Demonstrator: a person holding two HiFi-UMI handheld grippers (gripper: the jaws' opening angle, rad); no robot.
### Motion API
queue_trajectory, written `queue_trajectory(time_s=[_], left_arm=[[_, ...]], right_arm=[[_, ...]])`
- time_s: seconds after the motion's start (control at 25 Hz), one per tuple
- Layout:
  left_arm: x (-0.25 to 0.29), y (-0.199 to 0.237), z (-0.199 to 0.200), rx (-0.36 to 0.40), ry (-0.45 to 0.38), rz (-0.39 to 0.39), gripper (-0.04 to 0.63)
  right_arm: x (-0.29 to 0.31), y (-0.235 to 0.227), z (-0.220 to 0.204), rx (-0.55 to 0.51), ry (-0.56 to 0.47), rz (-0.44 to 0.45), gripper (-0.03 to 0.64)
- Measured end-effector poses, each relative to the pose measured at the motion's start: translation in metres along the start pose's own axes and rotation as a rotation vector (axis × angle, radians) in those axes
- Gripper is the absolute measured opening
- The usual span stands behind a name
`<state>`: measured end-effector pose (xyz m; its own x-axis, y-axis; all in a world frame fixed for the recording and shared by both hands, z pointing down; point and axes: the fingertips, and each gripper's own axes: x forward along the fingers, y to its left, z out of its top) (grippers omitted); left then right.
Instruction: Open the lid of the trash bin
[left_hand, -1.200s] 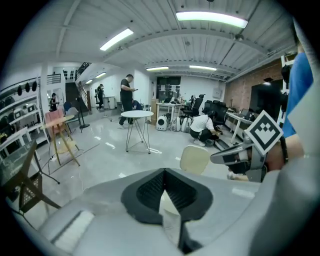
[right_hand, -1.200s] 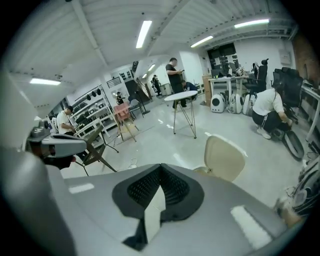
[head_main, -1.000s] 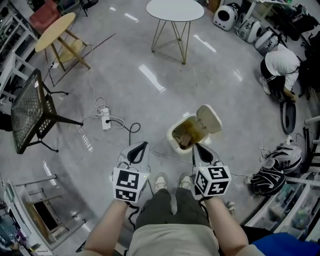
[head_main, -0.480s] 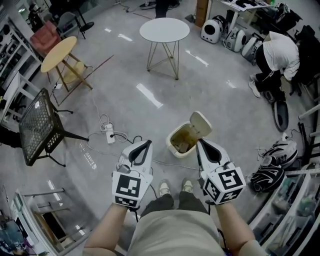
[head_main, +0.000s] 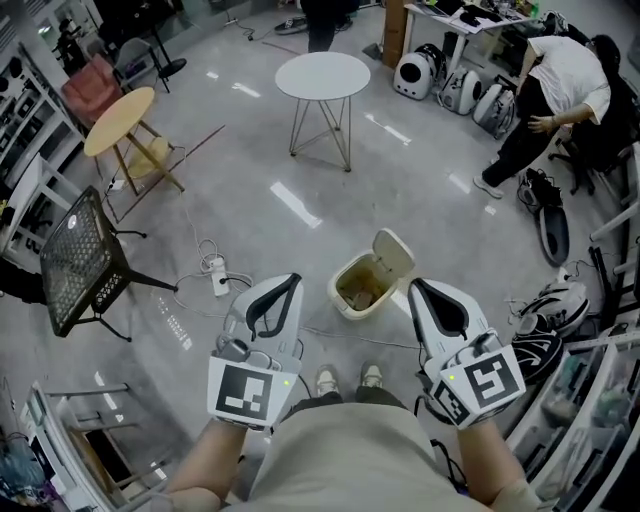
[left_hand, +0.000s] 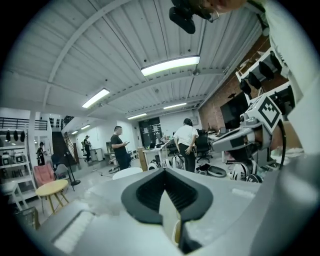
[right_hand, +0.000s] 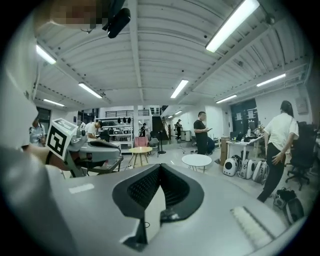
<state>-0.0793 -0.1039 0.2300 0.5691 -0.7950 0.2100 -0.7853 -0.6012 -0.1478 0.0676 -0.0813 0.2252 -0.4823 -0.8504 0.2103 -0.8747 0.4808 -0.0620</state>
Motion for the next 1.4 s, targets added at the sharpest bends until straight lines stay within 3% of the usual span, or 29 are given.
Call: queue_trajectory(time_s=[0.44,0.88,1.4], left_arm=[[-0.023,0.006,0.035,0.001,-0.046,0.038,0.002],[-0.019,0.003,0.041,0.014,-0.040,0.036,0.002],[-0.009,0.001,0.043,0.016,-0.039,0.047,0.002]], right_arm=[[-0.022,0.017,0.051,-0.061,-0.085,0.066,0.003],[-0.014,0.010,0.046,0.019,-0.096,0.099,0.002],[-0.016,0.002,0.053,0.011,-0.121,0.105,0.002]])
